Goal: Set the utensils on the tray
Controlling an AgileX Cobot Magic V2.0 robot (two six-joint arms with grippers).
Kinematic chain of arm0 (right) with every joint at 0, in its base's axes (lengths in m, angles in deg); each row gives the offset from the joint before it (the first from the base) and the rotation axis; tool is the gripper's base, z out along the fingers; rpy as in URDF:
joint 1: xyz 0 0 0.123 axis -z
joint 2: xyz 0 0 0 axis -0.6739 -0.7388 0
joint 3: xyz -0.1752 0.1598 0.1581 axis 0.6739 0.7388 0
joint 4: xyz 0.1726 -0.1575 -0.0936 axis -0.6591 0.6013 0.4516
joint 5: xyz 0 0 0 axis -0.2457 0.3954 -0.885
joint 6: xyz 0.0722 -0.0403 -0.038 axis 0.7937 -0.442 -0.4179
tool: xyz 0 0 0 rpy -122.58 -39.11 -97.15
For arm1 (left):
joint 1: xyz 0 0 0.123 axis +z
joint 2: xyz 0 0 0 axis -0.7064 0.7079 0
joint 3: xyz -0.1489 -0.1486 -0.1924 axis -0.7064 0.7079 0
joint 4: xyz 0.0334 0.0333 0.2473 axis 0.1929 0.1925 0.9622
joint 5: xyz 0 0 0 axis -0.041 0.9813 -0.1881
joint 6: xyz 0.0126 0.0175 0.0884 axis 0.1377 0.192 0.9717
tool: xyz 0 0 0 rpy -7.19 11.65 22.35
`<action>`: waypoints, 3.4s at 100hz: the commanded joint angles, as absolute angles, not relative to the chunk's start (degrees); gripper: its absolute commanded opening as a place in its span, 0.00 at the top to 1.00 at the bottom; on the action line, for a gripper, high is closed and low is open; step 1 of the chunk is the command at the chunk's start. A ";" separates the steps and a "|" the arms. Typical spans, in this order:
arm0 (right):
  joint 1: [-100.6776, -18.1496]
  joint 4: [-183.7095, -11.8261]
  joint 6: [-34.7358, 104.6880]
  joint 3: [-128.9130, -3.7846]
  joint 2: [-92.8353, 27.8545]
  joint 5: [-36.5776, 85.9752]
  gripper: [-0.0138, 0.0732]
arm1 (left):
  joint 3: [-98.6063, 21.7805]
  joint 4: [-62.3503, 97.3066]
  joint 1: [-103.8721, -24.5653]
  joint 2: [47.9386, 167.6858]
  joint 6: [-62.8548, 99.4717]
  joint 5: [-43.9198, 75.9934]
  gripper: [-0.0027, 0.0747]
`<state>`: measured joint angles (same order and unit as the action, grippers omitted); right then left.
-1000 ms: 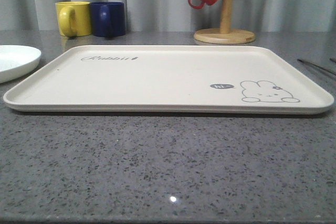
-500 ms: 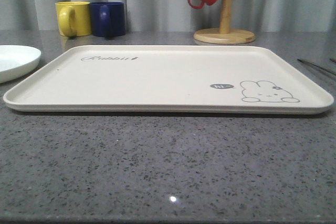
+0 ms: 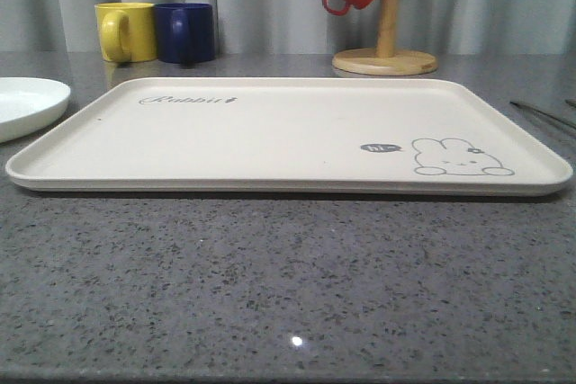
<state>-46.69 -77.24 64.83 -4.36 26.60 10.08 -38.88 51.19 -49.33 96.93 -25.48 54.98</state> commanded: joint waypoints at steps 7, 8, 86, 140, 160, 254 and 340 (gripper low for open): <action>-46.30 -77.43 64.43 -5.40 27.47 5.48 0.92 | -41.28 50.83 -49.20 100.08 -25.97 52.98 0.99; -46.30 -77.43 64.43 -5.40 27.47 5.48 0.92 | -41.28 50.83 -49.20 100.19 -25.97 53.04 0.99; -46.30 -77.43 64.43 -5.40 27.47 5.48 0.92 | -43.24 49.73 -43.91 114.89 -25.96 54.36 0.30; -46.30 -77.43 64.43 -5.40 27.47 5.48 0.92 | -60.47 40.61 -33.74 140.89 -18.28 56.58 0.30; -46.30 -77.43 64.43 -5.40 27.47 5.48 0.92 | -61.78 39.49 -32.16 144.95 -17.48 57.15 0.30; -46.30 -77.43 64.43 -5.40 27.47 5.48 0.92 | -63.47 37.90 -32.16 143.59 -14.67 59.27 0.99; -46.30 -77.43 64.43 -5.40 27.47 5.48 0.92 | -69.92 22.67 -49.99 137.66 -7.90 61.39 0.99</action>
